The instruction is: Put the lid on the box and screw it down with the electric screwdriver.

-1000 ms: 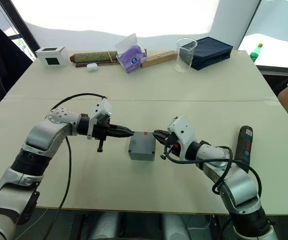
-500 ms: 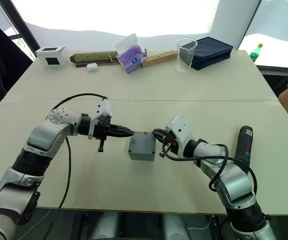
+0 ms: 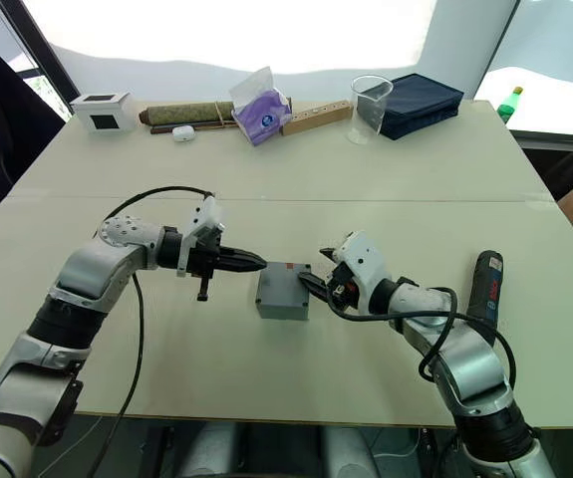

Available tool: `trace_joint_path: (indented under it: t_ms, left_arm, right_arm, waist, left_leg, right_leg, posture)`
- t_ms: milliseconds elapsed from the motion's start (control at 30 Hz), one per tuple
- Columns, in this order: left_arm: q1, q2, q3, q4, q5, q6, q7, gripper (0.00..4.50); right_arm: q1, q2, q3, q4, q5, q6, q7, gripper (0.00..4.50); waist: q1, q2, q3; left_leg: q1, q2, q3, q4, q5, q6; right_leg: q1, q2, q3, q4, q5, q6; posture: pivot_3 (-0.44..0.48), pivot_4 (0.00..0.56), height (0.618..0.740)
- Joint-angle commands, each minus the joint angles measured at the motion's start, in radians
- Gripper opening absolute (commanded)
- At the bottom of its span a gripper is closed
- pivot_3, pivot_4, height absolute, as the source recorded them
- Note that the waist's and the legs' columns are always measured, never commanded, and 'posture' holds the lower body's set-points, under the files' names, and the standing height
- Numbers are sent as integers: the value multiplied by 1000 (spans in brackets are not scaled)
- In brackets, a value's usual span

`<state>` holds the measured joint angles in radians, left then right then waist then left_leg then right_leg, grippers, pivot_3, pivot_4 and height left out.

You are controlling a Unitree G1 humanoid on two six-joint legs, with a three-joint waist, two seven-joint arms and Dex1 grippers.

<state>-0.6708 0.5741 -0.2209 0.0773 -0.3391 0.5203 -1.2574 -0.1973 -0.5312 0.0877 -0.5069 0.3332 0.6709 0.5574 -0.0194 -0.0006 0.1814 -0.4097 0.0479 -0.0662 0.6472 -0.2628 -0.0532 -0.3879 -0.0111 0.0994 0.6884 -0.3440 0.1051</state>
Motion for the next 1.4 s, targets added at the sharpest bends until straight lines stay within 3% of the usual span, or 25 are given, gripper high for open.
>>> trace_joint_path:
  t_ms: [33, 100, 200, 300, 333, 367, 467, 567, 633, 733, 967, 1400]
  left_arm:
    - [-53, -40, 51, -12, -46, 22, 32, 0]
    - [-97, -82, 77, -15, -68, 44, 78, 0]
    - [-123, -98, 86, -23, -95, 69, 71, 0]
    - [-188, -98, 52, -41, -155, 104, -42, 0]
    - [-197, -98, 43, -46, -161, 106, -61, 0]
    - [-199, -93, 17, -59, -148, 77, -94, 0]
    - [-201, -82, -40, -77, -107, 3, -161, 0]
    - [-202, -81, -71, -75, -84, -52, -197, 0]
    - [-205, -86, -87, -69, -66, -89, -213, 0]
    - [-208, -92, -103, -65, -41, -136, -220, 0]
    - [-188, -87, -106, -78, -32, -141, -208, 0]
    - [-141, -52, -90, -137, -39, -97, -151, 0]
  right_arm:
    - [-7, 5, -131, -97, 78, 38, -28, 2988]
    - [-37, 28, -277, -143, 184, 154, -97, 2988]
    - [-69, 26, -386, -178, 284, 263, -144, 2988]
    - [-211, -95, -677, -150, 441, 556, -231, 3590]
    - [-245, -120, -726, -139, 462, 628, -261, 3961]
    - [-252, -224, -755, -48, 504, 768, -277, 4308]
    - [-128, -545, -762, 206, 748, 944, -341, 4308]
    - [40, -736, -753, 282, 881, 944, -355, 4308]
    - [121, -799, -747, 369, 962, 944, -393, 4308]
    - [159, -822, -719, 488, 1028, 944, -460, 4308]
    - [18, -824, -564, 631, 1135, 944, -555, 4308]
    - [-254, -738, -260, 753, 1079, 944, -560, 4308]
  waist:
    - [3, 0, 0]
    - [8, 0, 0]
    - [5, 0, 0]
    - [1, 2, 2]
    - [1, 3, 2]
    - [2, 3, 2]
    - [11, 2, 1]
    - [5, 3, 1]
    - [-3, 3, 1]
    - [-9, 2, 1]
    - [-26, 2, 1]
    - [-22, 2, 1]
  left_leg:
    - [0, 0, 0, 0, 0, 0]
    - [0, 0, 0, 0, 0, 0]
    - [-1, 0, 0, 1, 0, 0]
    - [0, 0, 0, -1, 0, 0]
    - [-1, 0, 0, -1, 0, 0]
    - [-1, 0, 0, -1, 0, 0]
    - [0, 0, 0, -2, 0, 0]
    - [0, 1, 3, -2, -2, 3]
    - [0, 1, 6, -1, -2, 4]
    - [2, 1, 6, 1, -2, 4]
    - [2, 0, 6, 0, -2, 4]
    - [1, 1, 6, 1, -2, 4]
  right_leg:
    - [0, 0, 0, 0, 0, 0]
    - [0, 0, 0, 0, 0, 0]
    - [1, -1, 0, 0, 0, 0]
    - [0, 0, 0, 0, 0, 0]
    - [-1, 0, 0, 0, 0, 0]
    - [0, -1, 0, 0, 0, 0]
    - [3, -1, -1, -3, 0, 0]
    - [4, 0, 1, -6, 0, 0]
    - [4, 0, 4, -5, 0, 0]
    - [5, 0, 5, -5, 0, 0]
    - [5, 0, 5, -5, -1, 1]
    - [4, 0, 5, -5, -1, 1]
  posture:
    - [0, 150, 737]
    - [0, 150, 737]
    - [0, 150, 737]
    - [0, 150, 737]
    - [0, 150, 737]
    - [0, 150, 737]
    - [0, 150, 737]
    - [0, 150, 737]
    - [0, 150, 737]
    - [0, 150, 737]
    - [0, 150, 737]
    - [0, 150, 737]
